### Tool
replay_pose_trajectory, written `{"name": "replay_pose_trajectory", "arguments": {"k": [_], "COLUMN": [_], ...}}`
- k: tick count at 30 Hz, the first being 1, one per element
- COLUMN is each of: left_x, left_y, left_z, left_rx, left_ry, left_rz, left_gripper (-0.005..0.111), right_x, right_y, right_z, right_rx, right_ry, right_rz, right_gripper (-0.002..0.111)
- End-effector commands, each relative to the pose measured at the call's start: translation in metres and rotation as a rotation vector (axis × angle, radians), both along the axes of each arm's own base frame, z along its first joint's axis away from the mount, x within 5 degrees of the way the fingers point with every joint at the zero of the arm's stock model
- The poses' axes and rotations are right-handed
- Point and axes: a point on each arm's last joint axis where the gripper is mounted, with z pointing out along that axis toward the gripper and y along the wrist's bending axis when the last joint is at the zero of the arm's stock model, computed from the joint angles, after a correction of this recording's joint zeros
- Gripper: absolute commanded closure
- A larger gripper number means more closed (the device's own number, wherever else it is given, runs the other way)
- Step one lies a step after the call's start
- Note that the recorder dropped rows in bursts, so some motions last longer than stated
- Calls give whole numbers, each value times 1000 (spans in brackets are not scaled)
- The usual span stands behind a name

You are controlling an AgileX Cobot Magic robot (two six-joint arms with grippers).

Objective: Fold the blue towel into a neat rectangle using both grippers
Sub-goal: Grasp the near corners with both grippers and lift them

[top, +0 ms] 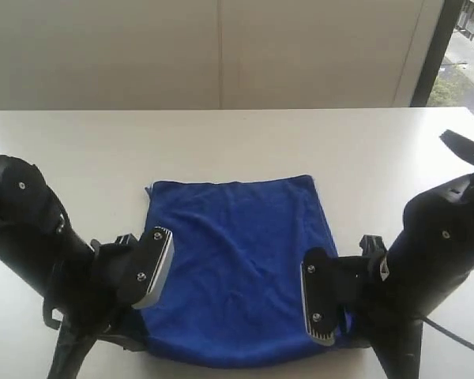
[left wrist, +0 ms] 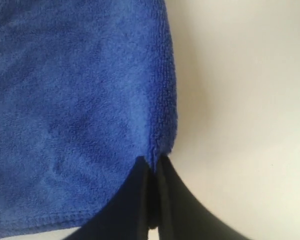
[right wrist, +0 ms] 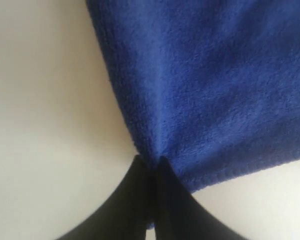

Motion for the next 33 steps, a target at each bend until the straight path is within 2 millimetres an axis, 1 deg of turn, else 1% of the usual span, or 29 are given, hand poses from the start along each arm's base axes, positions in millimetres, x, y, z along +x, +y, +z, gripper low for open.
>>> {"name": "replay_pose_trajectory", "arguments": {"k": [1,10,17,21,24,28,33], "left_x": [-12,-25,-25,-22,-19,-17,-9], "left_y": [5,9,9,7,8,9,10], "left_z": [3,4,6,13,24,31,33], "left_rx": [43,90,89,71,54,32,33], "left_ry": [100,244,247,216,127,71,-18], "left_rz": [18,-37,-37,-28,-10,3,63], "left_gripper": [107,107,107,107,107,107,107], "right_x": [-15,-27,-28,-26,-24,-21,-11], "right_y": [7,4,5,6,7,8,12], "right_z": [11,26,38,41,41,43,54], "right_rx": [-3,8,54,62,75,88,123], "right_ry": [45,76,25,15,-14,-28,-101], "right_rz": [-1,-37,-48,-51,-54,-74,-100], "right_gripper": [108,108,108,108,108,108,108]}}
